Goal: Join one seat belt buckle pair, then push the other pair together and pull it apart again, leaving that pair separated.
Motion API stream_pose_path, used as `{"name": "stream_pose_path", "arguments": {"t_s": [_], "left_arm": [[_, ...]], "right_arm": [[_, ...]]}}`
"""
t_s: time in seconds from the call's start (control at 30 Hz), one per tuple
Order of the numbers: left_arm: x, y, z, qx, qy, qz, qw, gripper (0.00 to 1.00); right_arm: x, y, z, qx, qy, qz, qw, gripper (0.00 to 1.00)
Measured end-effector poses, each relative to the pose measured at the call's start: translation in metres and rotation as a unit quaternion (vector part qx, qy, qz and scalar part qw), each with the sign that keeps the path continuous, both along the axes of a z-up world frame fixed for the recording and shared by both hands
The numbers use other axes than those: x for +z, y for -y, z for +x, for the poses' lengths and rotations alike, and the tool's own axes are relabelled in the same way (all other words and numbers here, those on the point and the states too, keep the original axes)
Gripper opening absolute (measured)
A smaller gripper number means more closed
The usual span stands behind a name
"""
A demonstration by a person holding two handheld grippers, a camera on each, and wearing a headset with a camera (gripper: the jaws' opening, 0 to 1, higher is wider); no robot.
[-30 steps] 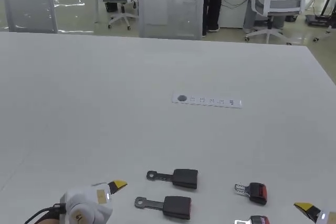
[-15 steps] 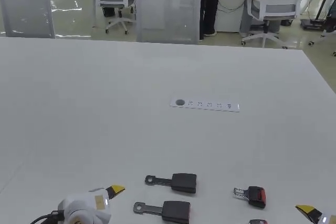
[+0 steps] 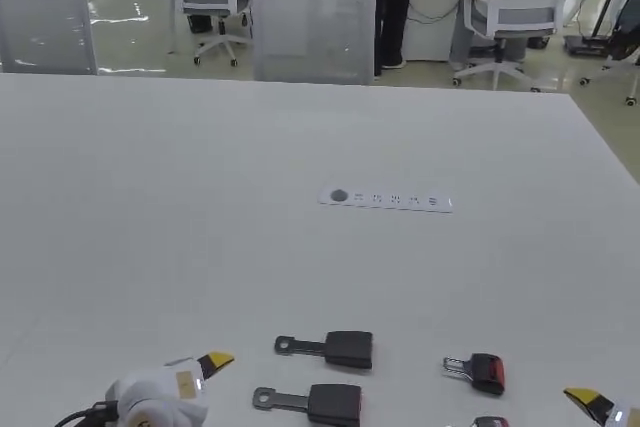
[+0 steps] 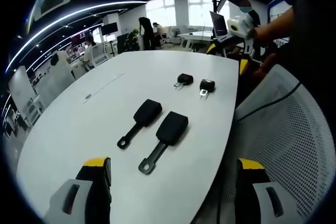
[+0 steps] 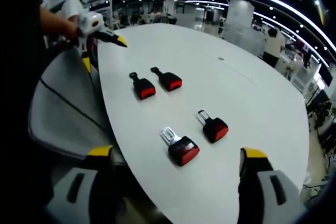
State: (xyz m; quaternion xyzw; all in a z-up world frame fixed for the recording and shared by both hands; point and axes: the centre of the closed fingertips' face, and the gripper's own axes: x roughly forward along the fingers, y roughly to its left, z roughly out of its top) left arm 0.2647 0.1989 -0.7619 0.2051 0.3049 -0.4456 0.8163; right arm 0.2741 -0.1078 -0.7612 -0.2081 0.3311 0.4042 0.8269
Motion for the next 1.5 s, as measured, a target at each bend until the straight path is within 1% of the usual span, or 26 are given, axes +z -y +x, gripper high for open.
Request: {"name": "stream_pose_path", "arguments": {"t_s": [0.3,0.43,0.47,0.5,0.53,0.67,0.9,0.97,1.1,1.2,1.27,1.37,1.47,1.5], "left_arm": [[0.003,0.004,0.003,0.004,0.003,-0.007,1.0,1.0],[0.003,0.005,0.003,0.002,0.004,-0.005,1.0,1.0],[0.003,0.005,0.003,0.002,0.004,-0.005,1.0,0.99],[0.003,0.005,0.003,0.001,0.006,-0.005,1.0,0.99],[0.003,0.005,0.003,0.0,0.006,-0.003,1.0,0.98],[0.003,0.003,0.002,-0.002,0.007,0.005,1.0,0.98],[0.003,0.002,0.002,0.005,0.006,0.004,1.0,0.98],[0.003,0.004,0.002,0.008,0.004,-0.002,1.0,0.98],[0.002,0.006,0.003,0.002,0.01,0.001,0.9999,0.95],[0.002,0.005,0.006,0.006,0.006,0.005,1.0,0.92],[0.002,0.005,0.009,0.004,0.012,0.01,0.9999,0.93],[0.002,0.007,0.009,0.001,0.007,0.009,0.9999,0.92],[-0.001,0.008,0.011,-0.008,0.011,0.021,0.9997,0.94],[-0.002,0.01,0.012,-0.008,0.01,0.024,0.9996,0.95]], "right_arm": [[0.005,0.002,0.001,-0.008,0.005,0.002,1.0,1.0],[0.006,0.002,0.001,-0.011,0.005,0.003,0.9999,0.99],[0.005,0.003,-0.001,-0.006,0.004,-0.003,1.0,0.98],[0.003,0.005,-0.003,-0.002,0.002,-0.014,0.9999,0.98],[0.002,0.004,-0.003,0.0,0.004,-0.015,0.9999,0.98],[0.004,0.001,-0.003,0.003,0.003,-0.011,0.9999,0.99],[0.008,-0.003,-0.001,-0.003,0.005,0.0,1.0,1.0],[0.009,-0.003,-0.001,-0.006,0.004,0.002,1.0,1.0],[0.01,-0.001,-0.001,-0.007,0.003,0.002,1.0,0.98],[0.009,0.002,-0.001,-0.006,0.003,-0.001,1.0,0.98],[0.009,0.003,-0.001,-0.006,0.003,-0.003,1.0,0.97],[0.009,0.005,-0.001,-0.004,0.002,-0.005,1.0,0.96],[0.008,0.005,-0.003,-0.003,-0.006,-0.007,1.0,0.92],[0.008,0.005,-0.002,-0.001,-0.004,-0.008,1.0,0.92]]}}
